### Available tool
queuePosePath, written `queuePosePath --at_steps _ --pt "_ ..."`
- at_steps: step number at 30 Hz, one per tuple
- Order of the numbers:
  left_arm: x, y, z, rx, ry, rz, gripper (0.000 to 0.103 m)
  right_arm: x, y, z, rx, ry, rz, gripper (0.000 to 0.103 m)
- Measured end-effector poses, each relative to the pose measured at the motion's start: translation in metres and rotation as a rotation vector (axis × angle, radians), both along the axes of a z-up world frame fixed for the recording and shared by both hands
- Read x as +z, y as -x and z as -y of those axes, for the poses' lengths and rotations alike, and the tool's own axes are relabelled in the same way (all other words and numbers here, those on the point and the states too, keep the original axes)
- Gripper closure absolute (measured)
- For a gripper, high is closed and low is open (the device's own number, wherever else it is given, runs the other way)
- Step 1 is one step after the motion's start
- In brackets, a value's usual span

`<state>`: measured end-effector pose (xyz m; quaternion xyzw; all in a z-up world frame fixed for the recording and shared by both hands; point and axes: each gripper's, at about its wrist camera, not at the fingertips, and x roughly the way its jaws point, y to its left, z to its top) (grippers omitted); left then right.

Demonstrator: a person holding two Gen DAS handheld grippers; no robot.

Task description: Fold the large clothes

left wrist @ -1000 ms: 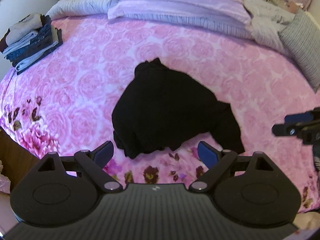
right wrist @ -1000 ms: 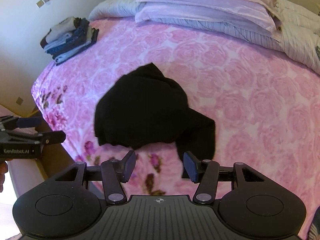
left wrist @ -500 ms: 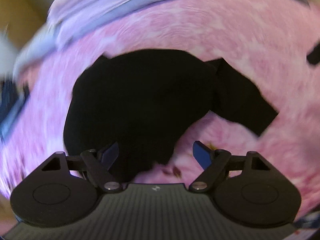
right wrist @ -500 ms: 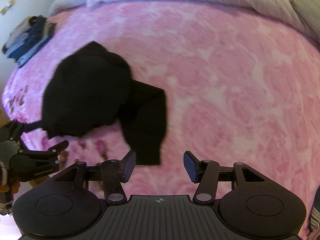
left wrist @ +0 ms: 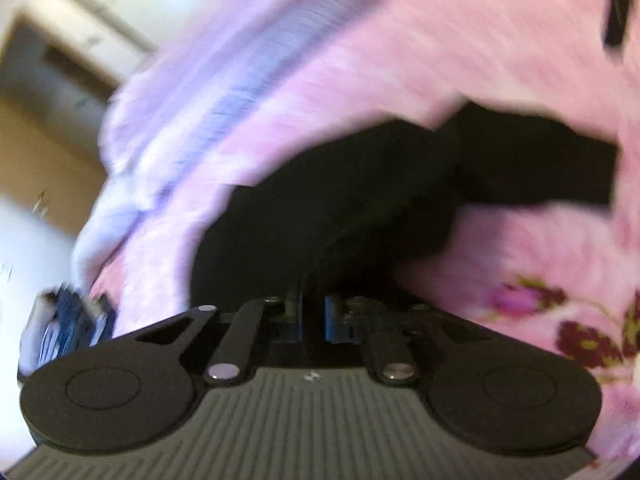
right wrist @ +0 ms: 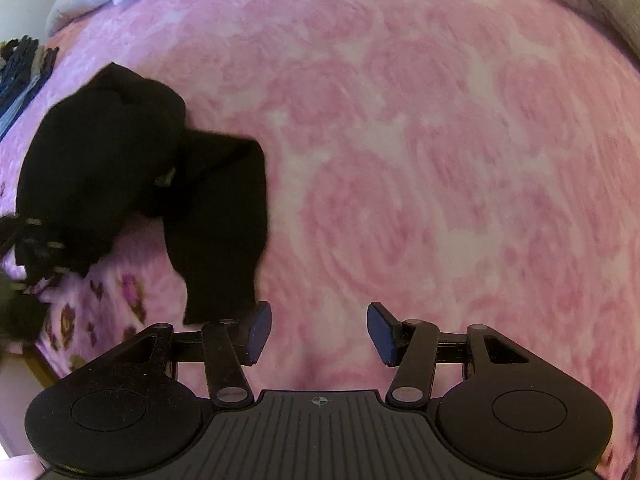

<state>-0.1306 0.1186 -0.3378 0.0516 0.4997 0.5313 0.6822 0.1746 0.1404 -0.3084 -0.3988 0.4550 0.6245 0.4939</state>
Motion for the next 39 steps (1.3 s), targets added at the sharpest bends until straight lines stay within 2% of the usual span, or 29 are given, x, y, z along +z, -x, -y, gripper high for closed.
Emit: queuePosePath --at_steps 4,7,9,13,17,20,23,24,26,27,28,29,32,35,39 --pt "0.068 0.077 -0.014 0.184 -0.067 0.166 0.094 0.005 0.021 -0.024 0.072 -0.117 -0.012 0.053" --pt "0.093 0.146 -0.03 0.361 -0.046 0.29 0.095 0.008 0.05 -0.04 0.173 -0.221 -0.019 0.053" --pt "0.091 0.178 -0.037 0.457 -0.012 0.331 0.096 0.006 0.071 -0.046 0.258 -0.282 -0.029 0.053" --pt "0.074 0.21 -0.041 0.546 0.038 0.38 0.096 -0.007 0.122 -0.043 0.502 -0.383 0.007 0.053" --pt "0.06 0.22 -0.028 0.562 0.052 0.405 0.096 -0.025 0.161 -0.013 0.82 -0.488 0.08 0.053" --pt "0.054 0.221 -0.025 0.564 0.048 0.407 0.096 -0.047 0.178 0.014 1.047 -0.577 0.173 0.053" --pt "0.048 0.222 -0.022 0.559 0.043 0.408 0.096 -0.08 0.189 0.038 1.224 -0.756 0.35 0.053" --pt "0.045 0.222 -0.022 0.554 0.041 0.399 0.096 -0.091 0.19 0.04 1.252 -0.808 0.397 0.053" --pt "0.038 0.219 -0.021 0.547 0.038 0.37 0.096 -0.109 0.196 0.036 1.258 -0.902 0.467 0.053" --pt "0.036 0.217 -0.021 0.54 0.038 0.349 0.096 -0.112 0.198 0.032 1.252 -0.922 0.462 0.06" --pt "0.034 0.216 -0.022 0.533 0.038 0.335 0.096 -0.11 0.196 0.027 1.238 -0.934 0.421 0.079" --pt "0.034 0.214 -0.021 0.524 0.034 0.32 0.096 -0.1 0.195 0.019 1.198 -0.922 0.358 0.102" --pt "0.044 0.213 -0.017 0.511 0.013 0.33 0.096 -0.059 0.183 0.002 1.023 -0.928 0.237 0.103" --pt "0.072 0.212 -0.017 0.498 -0.027 0.37 0.096 -0.005 0.162 -0.017 0.842 -0.946 0.147 0.103" --pt "0.135 0.205 -0.018 0.428 -0.143 0.451 0.096 0.079 0.132 -0.035 0.635 -1.068 0.048 0.103"
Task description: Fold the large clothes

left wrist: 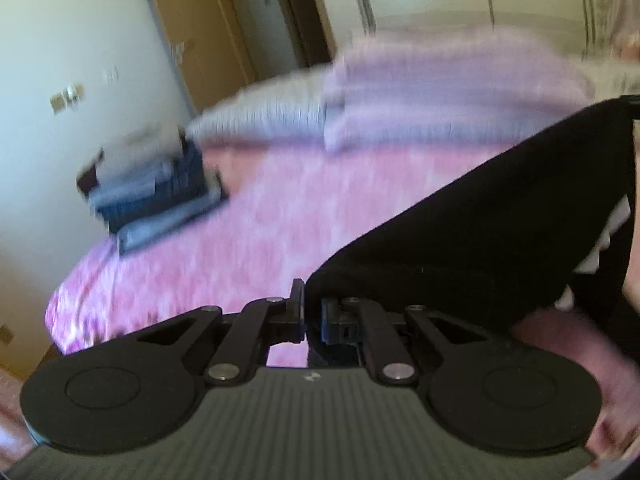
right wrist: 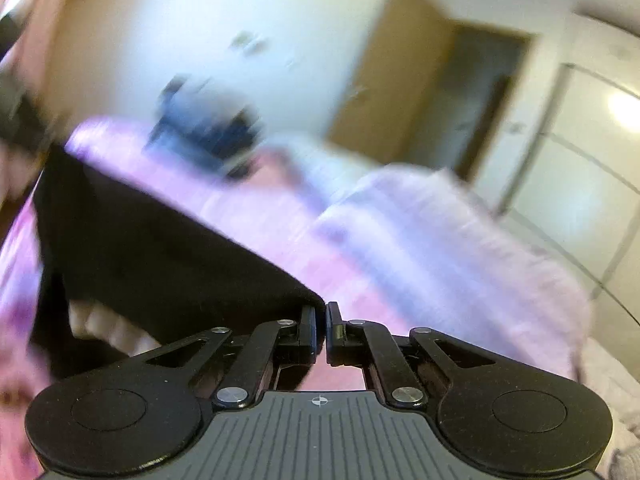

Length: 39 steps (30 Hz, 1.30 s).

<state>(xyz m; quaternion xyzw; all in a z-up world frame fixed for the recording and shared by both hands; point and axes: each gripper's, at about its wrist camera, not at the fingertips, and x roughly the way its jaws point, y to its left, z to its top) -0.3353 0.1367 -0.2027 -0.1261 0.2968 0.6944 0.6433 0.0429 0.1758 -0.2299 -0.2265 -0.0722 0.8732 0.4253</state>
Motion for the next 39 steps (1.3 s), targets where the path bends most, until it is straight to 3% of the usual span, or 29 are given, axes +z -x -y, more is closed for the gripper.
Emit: queuePosePath --at_steps 4,9,16,21,23,26,29,31,32,33,36,39 --pt "0.073 -0.01 0.003 -0.049 -0.146 0.018 0.096 0.087 -0.016 0.01 -0.019 -0.094 -0.163 0.103" --pt "0.148 -0.009 0.037 -0.064 -0.256 0.06 0.097 0.171 -0.048 0.062 0.059 -0.177 -0.275 0.103" --pt "0.202 -0.002 0.088 -0.08 -0.273 0.128 0.097 0.223 -0.081 0.12 0.173 -0.161 -0.349 0.103" --pt "0.227 0.008 0.047 -0.158 -0.288 0.154 0.097 0.245 -0.07 0.099 0.12 -0.162 -0.37 0.103" --pt "0.221 0.009 0.014 -0.194 -0.255 0.166 0.097 0.244 -0.061 0.069 0.064 -0.126 -0.361 0.103" --pt "0.189 0.02 -0.062 -0.234 -0.139 0.233 0.097 0.223 -0.042 -0.002 -0.062 0.002 -0.334 0.103" --pt "0.133 0.031 -0.158 -0.223 0.044 0.312 0.089 0.182 -0.014 -0.099 -0.224 0.24 -0.279 0.101" --pt "0.089 0.036 -0.217 -0.207 0.155 0.326 0.083 0.149 0.005 -0.152 -0.356 0.353 -0.22 0.076" --pt "0.067 0.04 -0.24 -0.202 0.195 0.326 0.076 0.128 0.012 -0.175 -0.418 0.412 -0.221 0.054" --pt "0.044 0.044 -0.261 -0.179 0.235 0.298 0.075 0.112 0.012 -0.186 -0.464 0.448 -0.244 0.05" --pt "-0.012 0.056 -0.29 -0.145 0.332 0.24 0.071 0.059 0.008 -0.2 -0.579 0.576 -0.316 0.05" --pt "-0.051 0.07 -0.274 -0.185 0.41 0.233 0.071 0.012 0.009 -0.182 -0.647 0.671 -0.317 0.05"
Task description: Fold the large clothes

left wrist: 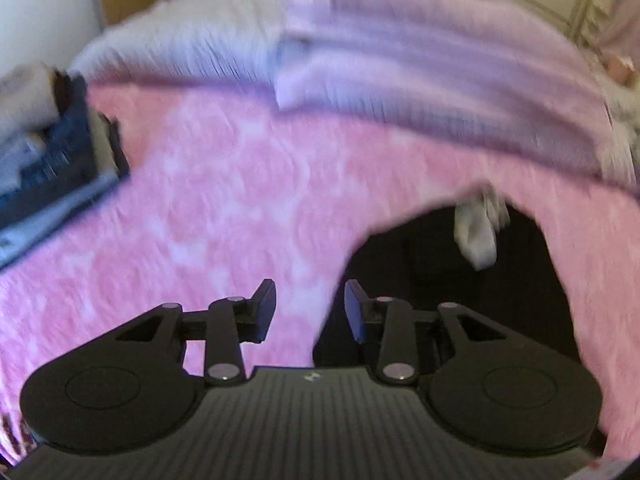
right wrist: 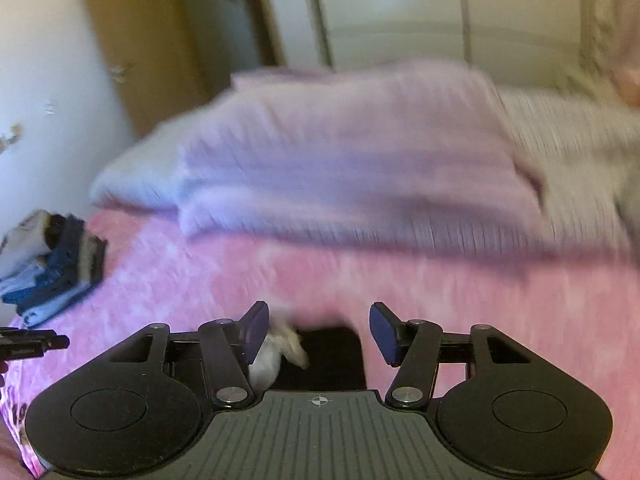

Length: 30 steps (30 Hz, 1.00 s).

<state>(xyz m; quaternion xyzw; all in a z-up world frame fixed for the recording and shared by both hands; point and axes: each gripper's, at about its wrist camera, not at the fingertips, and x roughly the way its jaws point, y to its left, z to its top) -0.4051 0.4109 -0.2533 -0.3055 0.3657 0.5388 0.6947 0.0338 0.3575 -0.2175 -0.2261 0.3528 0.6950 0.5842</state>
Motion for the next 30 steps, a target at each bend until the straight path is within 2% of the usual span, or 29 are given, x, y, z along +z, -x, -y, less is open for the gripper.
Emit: queuePosePath --at_steps 2,4,8,12,14,17,19,21,23,24,27,29,30 --pt "-0.024 0.003 0.019 -0.055 0.052 -0.019 0.071 -0.03 0.0 0.034 -0.025 0.066 0.004 0.05" --pt "-0.05 -0.002 0.044 -0.108 0.123 -0.002 0.07 -0.061 -0.004 0.065 -0.066 0.148 -0.008 0.05" --pt "-0.085 -0.021 0.108 -0.191 0.297 0.094 0.048 -0.091 -0.005 0.127 -0.145 0.307 -0.078 0.05" --pt "-0.111 -0.038 0.146 -0.221 0.412 0.137 0.048 -0.111 -0.005 0.168 -0.207 0.42 -0.088 0.05" --pt "-0.121 -0.043 0.152 -0.204 0.441 0.155 0.053 -0.118 -0.007 0.178 -0.229 0.443 -0.096 0.05" --pt "-0.126 -0.054 0.158 -0.259 0.417 0.07 0.1 -0.119 -0.006 0.184 -0.253 0.452 -0.078 0.05" --pt "-0.118 -0.045 0.152 -0.282 0.393 0.073 0.1 -0.115 -0.005 0.186 -0.257 0.44 -0.059 0.05" --pt "-0.094 -0.019 0.141 -0.285 0.305 0.051 0.1 -0.109 -0.004 0.186 -0.252 0.421 -0.033 0.05" --pt "-0.071 0.015 0.126 -0.257 0.207 -0.023 0.1 -0.1 -0.003 0.185 -0.246 0.396 -0.002 0.05" --pt "-0.057 0.043 0.11 -0.211 0.146 -0.084 0.1 -0.096 -0.003 0.184 -0.246 0.386 0.013 0.05" --pt "-0.032 0.119 0.067 -0.064 0.03 -0.253 0.1 -0.089 -0.003 0.18 -0.255 0.362 0.036 0.05" --pt "-0.028 0.168 0.033 0.029 -0.016 -0.364 0.097 -0.084 -0.002 0.177 -0.263 0.346 0.037 0.05" --pt "-0.03 0.187 0.017 0.062 -0.009 -0.38 0.094 -0.083 -0.001 0.174 -0.266 0.342 0.035 0.05"
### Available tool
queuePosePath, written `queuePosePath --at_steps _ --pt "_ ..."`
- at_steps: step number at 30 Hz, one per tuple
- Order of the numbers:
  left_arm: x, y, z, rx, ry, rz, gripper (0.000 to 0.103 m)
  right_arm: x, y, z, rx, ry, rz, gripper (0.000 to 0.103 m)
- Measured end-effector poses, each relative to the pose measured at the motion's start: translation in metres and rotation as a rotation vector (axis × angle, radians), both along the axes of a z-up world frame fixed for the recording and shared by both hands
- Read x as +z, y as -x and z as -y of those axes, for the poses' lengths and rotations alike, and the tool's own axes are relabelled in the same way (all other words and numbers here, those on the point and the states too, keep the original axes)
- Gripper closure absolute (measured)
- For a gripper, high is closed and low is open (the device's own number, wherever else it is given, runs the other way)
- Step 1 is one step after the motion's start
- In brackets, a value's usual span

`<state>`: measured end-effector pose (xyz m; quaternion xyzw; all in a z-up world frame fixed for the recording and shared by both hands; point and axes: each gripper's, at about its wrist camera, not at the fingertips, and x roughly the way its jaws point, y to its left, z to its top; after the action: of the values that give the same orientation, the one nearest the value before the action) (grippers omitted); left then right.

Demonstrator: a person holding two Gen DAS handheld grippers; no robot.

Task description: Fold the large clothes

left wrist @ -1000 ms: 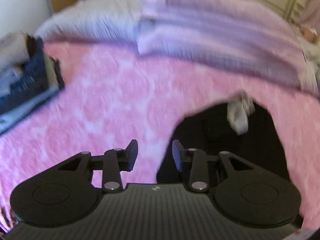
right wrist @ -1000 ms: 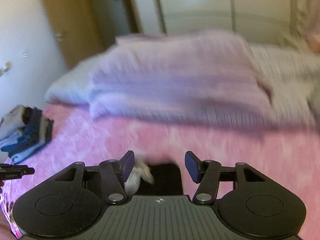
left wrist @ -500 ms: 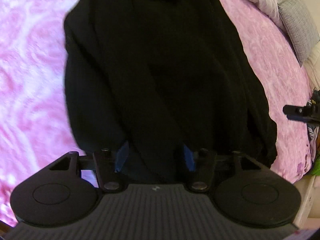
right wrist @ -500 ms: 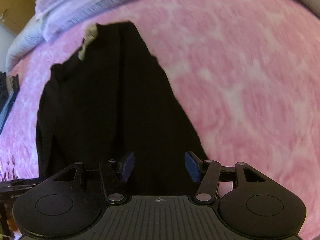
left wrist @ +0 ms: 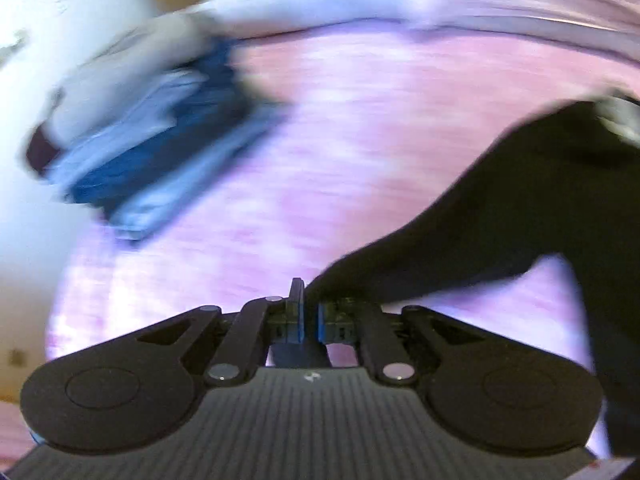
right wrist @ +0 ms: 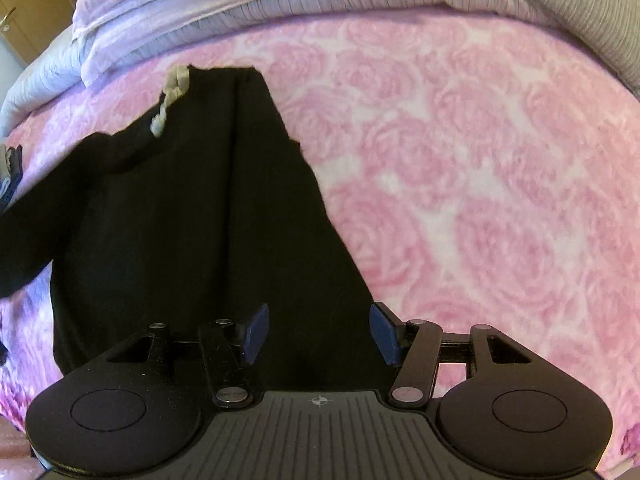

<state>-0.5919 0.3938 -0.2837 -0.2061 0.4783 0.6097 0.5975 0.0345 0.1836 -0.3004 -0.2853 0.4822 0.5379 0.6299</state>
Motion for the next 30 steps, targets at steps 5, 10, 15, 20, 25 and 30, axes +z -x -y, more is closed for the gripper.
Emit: queuePosePath --at_steps 5,10,15,20,25,30 --pt "-0.033 0.053 -0.061 0.145 0.034 -0.044 0.094 -0.004 0.011 -0.017 0.043 -0.01 -0.006 0.05" --pt "-0.033 0.01 -0.06 0.013 0.048 0.14 0.089 -0.009 0.008 -0.043 0.156 -0.015 0.027 0.05" --pt "-0.041 -0.085 -0.067 -0.262 0.073 0.251 0.085 -0.021 -0.013 -0.1 0.225 -0.078 0.057 0.05" --pt "-0.065 -0.172 -0.098 -0.482 0.094 0.315 0.079 -0.041 -0.014 -0.181 0.305 -0.152 0.015 0.05" --pt "-0.089 -0.221 -0.123 -0.611 0.105 0.299 0.071 -0.075 -0.003 -0.246 0.385 -0.177 0.016 0.05" --pt "-0.117 -0.231 -0.144 -0.631 0.143 0.289 0.071 -0.109 -0.003 -0.286 0.385 -0.187 -0.029 0.05"
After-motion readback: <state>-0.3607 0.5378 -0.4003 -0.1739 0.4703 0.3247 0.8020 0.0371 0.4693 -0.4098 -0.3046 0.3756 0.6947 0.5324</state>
